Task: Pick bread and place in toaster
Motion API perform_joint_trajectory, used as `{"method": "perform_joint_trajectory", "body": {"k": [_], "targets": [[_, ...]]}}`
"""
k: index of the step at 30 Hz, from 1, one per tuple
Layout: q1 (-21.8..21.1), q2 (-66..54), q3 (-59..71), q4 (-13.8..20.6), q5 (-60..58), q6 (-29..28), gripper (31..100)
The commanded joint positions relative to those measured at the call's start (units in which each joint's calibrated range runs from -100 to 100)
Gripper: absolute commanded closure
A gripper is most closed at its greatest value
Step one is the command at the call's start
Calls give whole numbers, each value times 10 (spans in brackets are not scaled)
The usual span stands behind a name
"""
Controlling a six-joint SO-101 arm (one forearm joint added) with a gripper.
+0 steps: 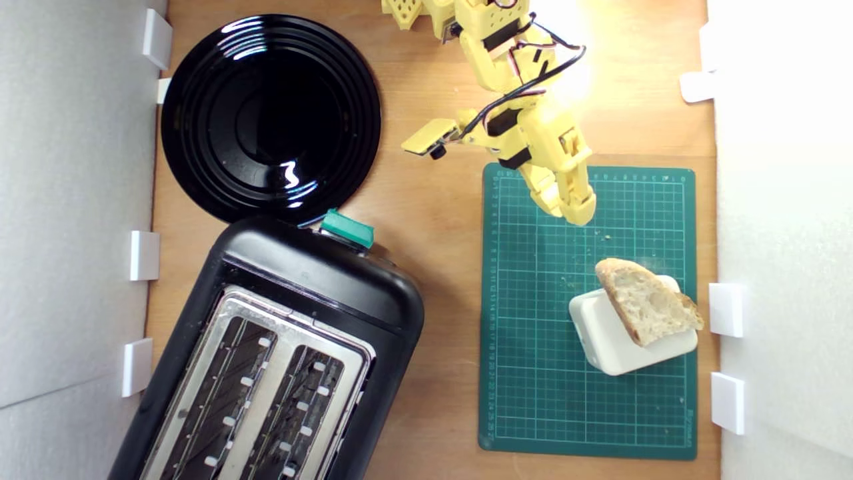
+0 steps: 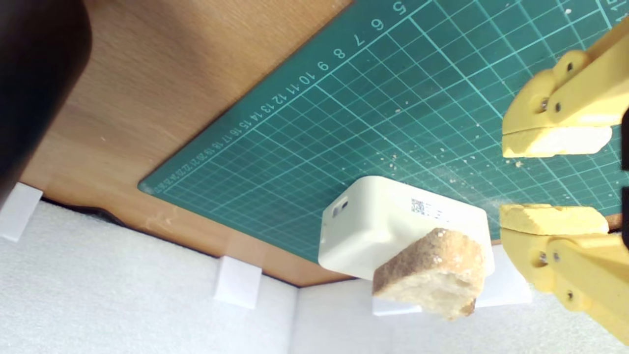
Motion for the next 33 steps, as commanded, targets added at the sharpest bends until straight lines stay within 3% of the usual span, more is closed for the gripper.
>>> {"method": "perform_joint_trajectory", "body": {"k": [1,13,21,33], "targets": [[-7,17,-52,4,-19,-1,625],[-7,59,-105,4,-23,0,566],[-7,104,-110,4,-103,3,566],[-7,138,-152,3,-105,4,566]]}}
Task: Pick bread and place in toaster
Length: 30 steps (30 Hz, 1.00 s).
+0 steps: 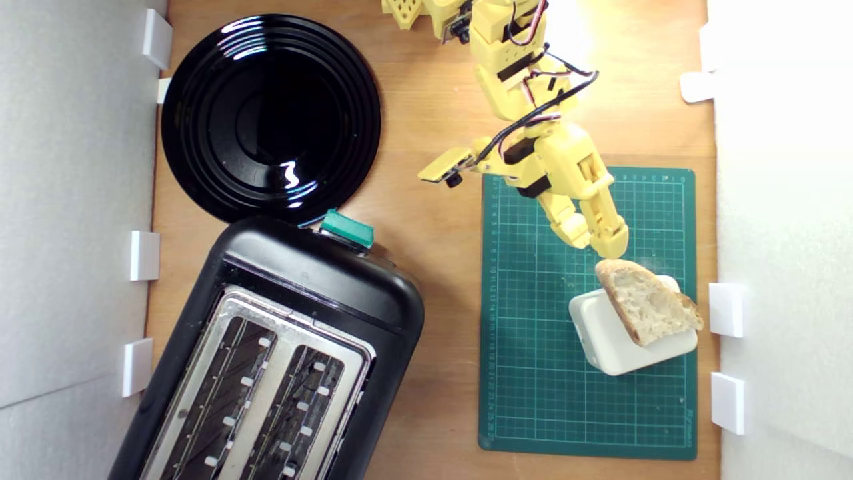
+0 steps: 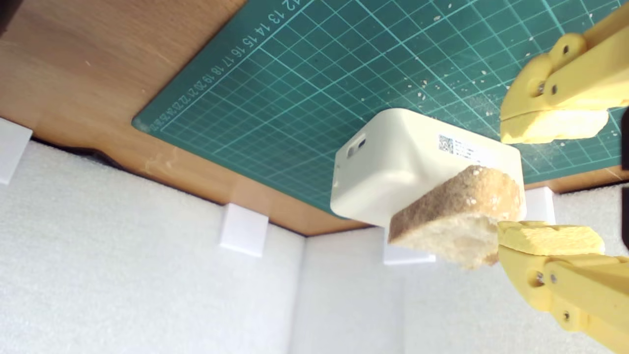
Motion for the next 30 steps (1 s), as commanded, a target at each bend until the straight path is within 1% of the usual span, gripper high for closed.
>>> {"method": "perform_joint_trajectory", "body": {"k": [1,6,7,12,14,30], "targets": [[-7,10,-36,3,-19,4,566],[-7,22,-52,3,-19,4,564],[-7,23,-53,3,-19,4,555],[-7,24,-53,-2,-19,4,447],[-7,24,-54,-3,-19,4,426],[-7,60,-110,-3,-19,4,422]]}}
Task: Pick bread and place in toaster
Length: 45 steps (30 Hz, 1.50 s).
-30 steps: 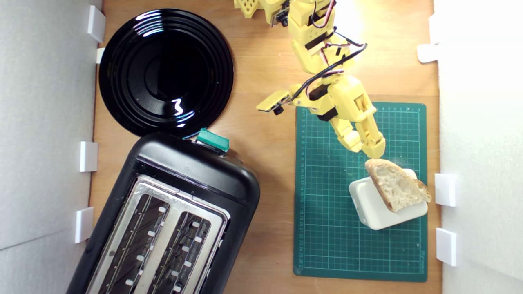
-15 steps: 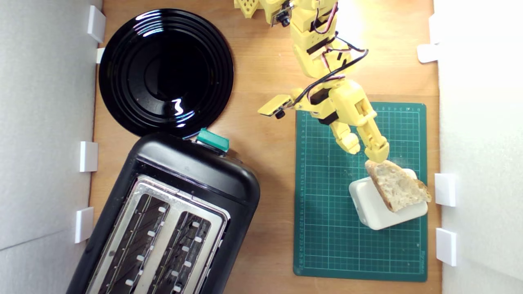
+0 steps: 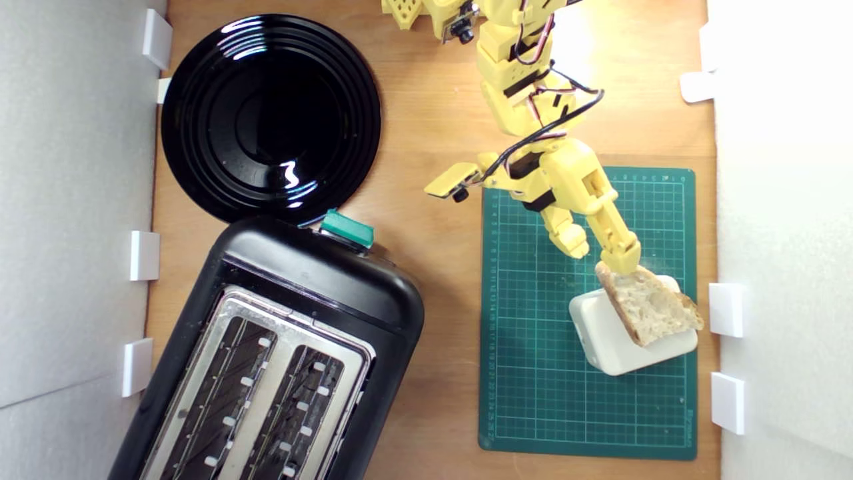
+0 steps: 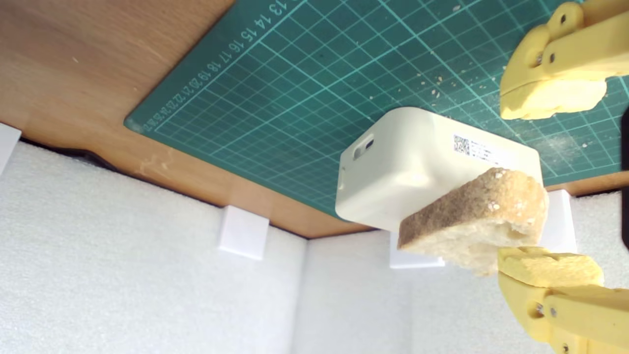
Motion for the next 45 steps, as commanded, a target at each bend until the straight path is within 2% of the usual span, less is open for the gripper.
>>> {"method": "perform_joint_trajectory", "body": {"k": [1,45], "targets": [[-7,-6,-29,-3,-19,4,422],[-24,59,-125,-3,-18,5,422]]}}
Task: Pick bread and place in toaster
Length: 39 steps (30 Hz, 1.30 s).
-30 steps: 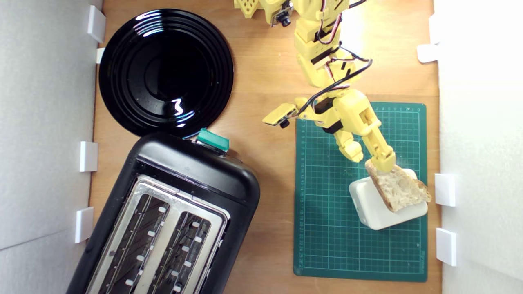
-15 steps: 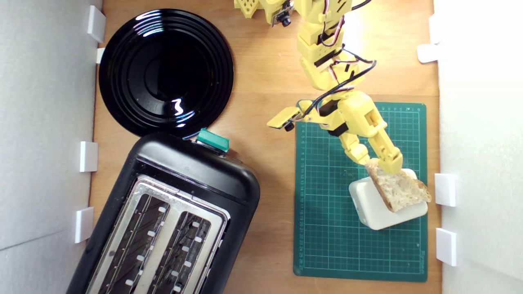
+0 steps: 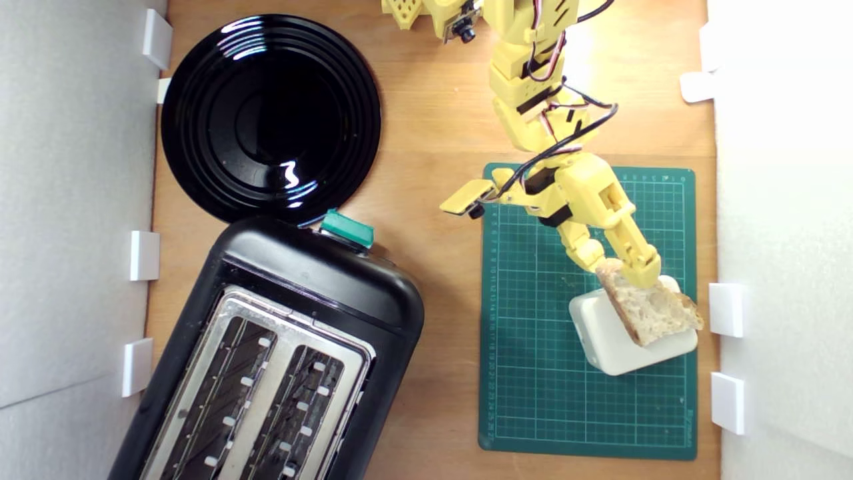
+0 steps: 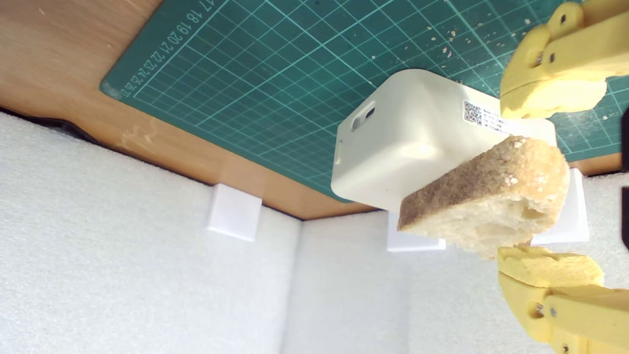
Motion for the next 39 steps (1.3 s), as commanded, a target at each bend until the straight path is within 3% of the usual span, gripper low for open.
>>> {"method": "perform_joint_trajectory", "body": {"k": [1,39], "targets": [[-8,-8,-29,1,-18,4,422],[-9,17,-64,1,-16,3,422]]}}
